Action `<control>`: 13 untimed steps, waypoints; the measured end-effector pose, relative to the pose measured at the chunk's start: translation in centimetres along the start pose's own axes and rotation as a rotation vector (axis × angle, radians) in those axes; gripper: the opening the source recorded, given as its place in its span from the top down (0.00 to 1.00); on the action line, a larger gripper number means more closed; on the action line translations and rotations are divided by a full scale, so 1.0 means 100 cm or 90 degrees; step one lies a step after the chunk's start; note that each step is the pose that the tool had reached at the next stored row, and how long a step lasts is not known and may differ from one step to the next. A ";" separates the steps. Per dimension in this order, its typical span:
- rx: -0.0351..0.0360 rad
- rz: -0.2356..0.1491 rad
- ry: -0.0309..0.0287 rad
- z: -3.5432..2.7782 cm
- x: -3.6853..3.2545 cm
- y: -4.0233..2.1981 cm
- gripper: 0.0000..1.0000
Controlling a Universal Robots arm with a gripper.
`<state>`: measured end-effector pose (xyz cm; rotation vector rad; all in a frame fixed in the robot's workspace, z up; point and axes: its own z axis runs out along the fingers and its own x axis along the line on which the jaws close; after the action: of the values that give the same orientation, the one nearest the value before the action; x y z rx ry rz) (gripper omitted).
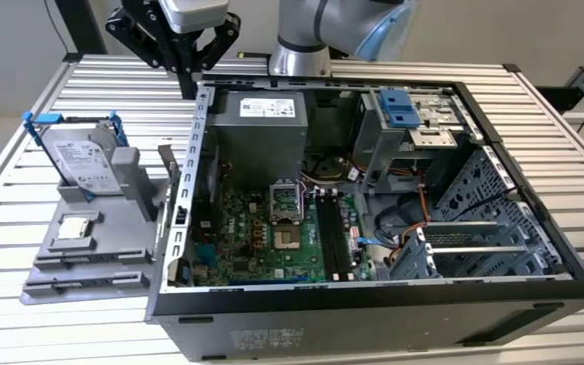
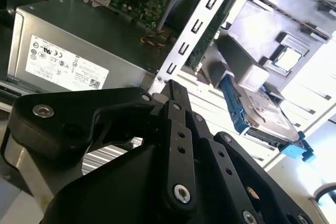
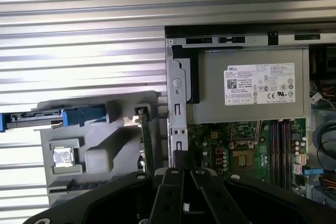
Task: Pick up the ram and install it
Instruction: 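Reach for the ram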
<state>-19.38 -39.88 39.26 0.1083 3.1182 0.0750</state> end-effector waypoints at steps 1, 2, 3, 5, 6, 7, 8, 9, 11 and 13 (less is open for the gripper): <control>0.0000 0.000 0.0000 0.0000 0.0011 -0.0001 1.00; 0.0000 0.000 0.0000 0.0000 0.0021 -0.0002 1.00; 0.0000 0.000 0.0000 -0.0001 0.0034 -0.0002 1.00; 0.0000 -0.001 0.0000 -0.0001 0.0059 -0.0004 1.00; 0.0000 -0.001 0.0000 -0.0001 0.0071 -0.0005 1.00; 0.0000 -0.001 0.0000 -0.0002 0.0087 -0.0006 1.00; 0.0000 -0.001 0.0001 -0.0002 0.0108 -0.0008 1.00; 0.0000 -0.002 0.0001 -0.0003 0.0132 -0.0009 1.00; 0.0000 -0.002 0.0001 -0.0004 0.0176 -0.0012 1.00; -0.0001 -0.003 0.0001 -0.0005 0.0216 -0.0015 1.00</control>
<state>-21.55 -39.88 39.26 0.1021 3.1184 0.0751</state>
